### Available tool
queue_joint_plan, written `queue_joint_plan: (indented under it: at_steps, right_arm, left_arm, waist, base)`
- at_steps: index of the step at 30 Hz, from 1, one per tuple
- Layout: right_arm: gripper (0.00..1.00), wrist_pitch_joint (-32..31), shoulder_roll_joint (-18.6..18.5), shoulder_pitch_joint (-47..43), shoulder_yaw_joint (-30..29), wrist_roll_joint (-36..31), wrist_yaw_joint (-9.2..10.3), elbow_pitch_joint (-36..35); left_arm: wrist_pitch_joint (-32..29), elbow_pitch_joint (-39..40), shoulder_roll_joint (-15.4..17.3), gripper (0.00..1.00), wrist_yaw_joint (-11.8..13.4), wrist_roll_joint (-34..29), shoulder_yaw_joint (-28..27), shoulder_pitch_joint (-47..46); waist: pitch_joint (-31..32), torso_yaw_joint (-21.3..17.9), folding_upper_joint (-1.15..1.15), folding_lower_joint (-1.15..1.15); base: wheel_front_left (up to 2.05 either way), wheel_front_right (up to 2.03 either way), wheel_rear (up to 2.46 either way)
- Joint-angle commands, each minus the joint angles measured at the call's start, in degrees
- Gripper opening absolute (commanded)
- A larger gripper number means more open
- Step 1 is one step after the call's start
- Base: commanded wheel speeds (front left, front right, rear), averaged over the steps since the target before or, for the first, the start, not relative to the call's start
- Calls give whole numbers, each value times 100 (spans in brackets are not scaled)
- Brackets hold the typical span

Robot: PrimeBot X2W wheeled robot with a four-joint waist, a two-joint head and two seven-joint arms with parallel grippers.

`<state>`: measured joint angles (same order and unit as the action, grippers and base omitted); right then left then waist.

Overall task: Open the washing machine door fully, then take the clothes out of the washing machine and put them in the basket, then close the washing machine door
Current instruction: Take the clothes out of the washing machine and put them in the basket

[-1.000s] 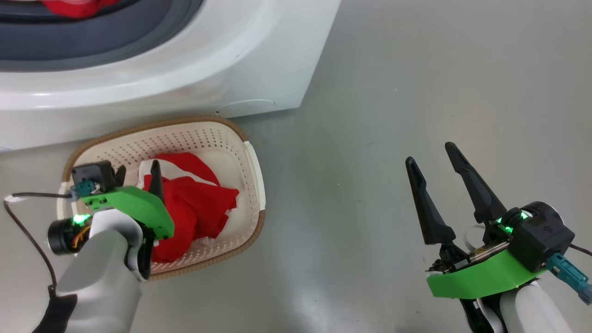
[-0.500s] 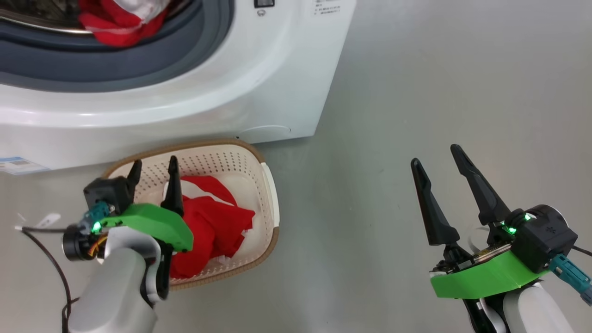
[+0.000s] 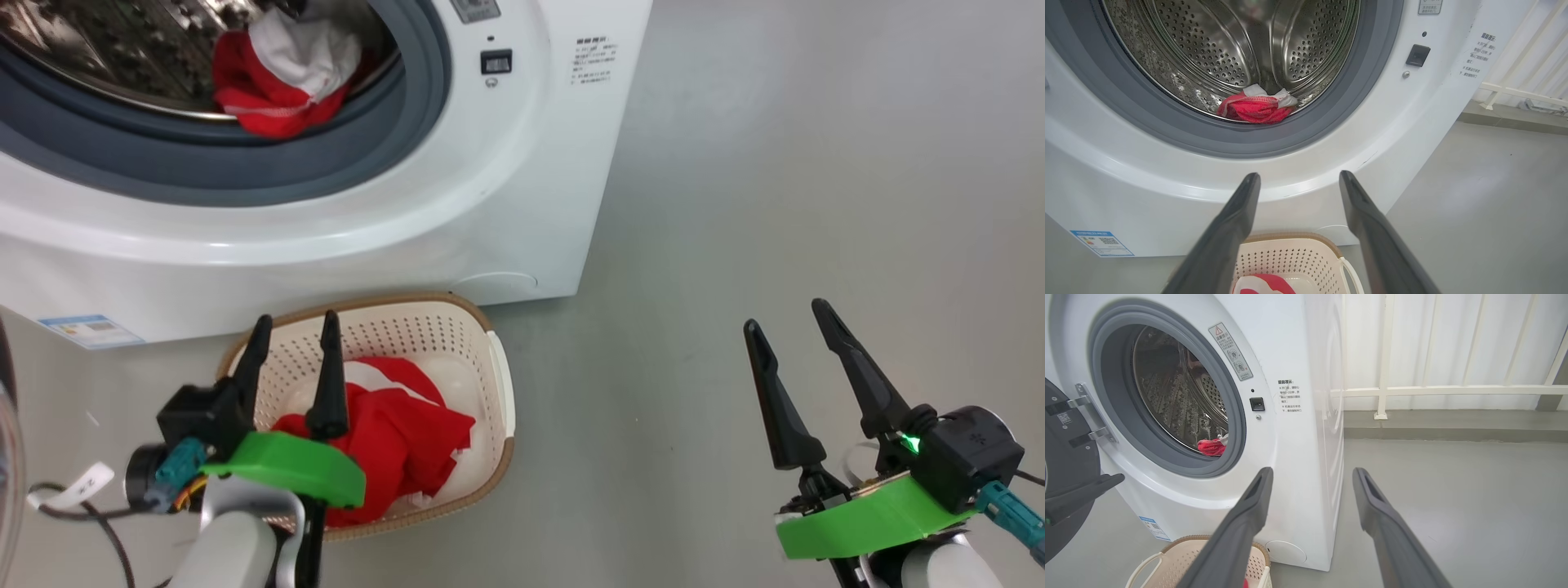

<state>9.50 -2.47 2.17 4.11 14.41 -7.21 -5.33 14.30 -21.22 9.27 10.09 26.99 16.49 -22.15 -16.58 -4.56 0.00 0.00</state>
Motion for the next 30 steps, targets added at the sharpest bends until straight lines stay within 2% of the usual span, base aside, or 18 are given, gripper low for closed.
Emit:
queue_joint_plan:
  at_steps: [1, 11, 19, 30]
  right_arm:
    - [100, -12, -41, -33, 67, -111, -28, -170]
    - [100, -15, -41, -258, -65, -213, -28, -210]
    - [100, 4, -41, -514, -218, -203, -28, -243]
    - [100, 51, -41, -788, -308, -92, -28, -233]
  left_arm:
    - [70, 232, 195, 100, 67, -69, -211, 118]
    - [70, 1235, 339, 100, 207, -233, -329, 823]
    - [22, 1973, 451, 100, 464, -339, -338, 1386]
    - [6, 2635, 589, 100, 658, -460, -353, 1899]
  waist:
    - [185, 53, 0, 0]
    - [545, 91, 0, 0]
    - [770, 99, 0, 0]
    - [927, 67, 0, 0]
  base:
    - [0, 0, 0]
    - [0, 0, 0]
    - [0, 0, 0]
    - [0, 0, 0]
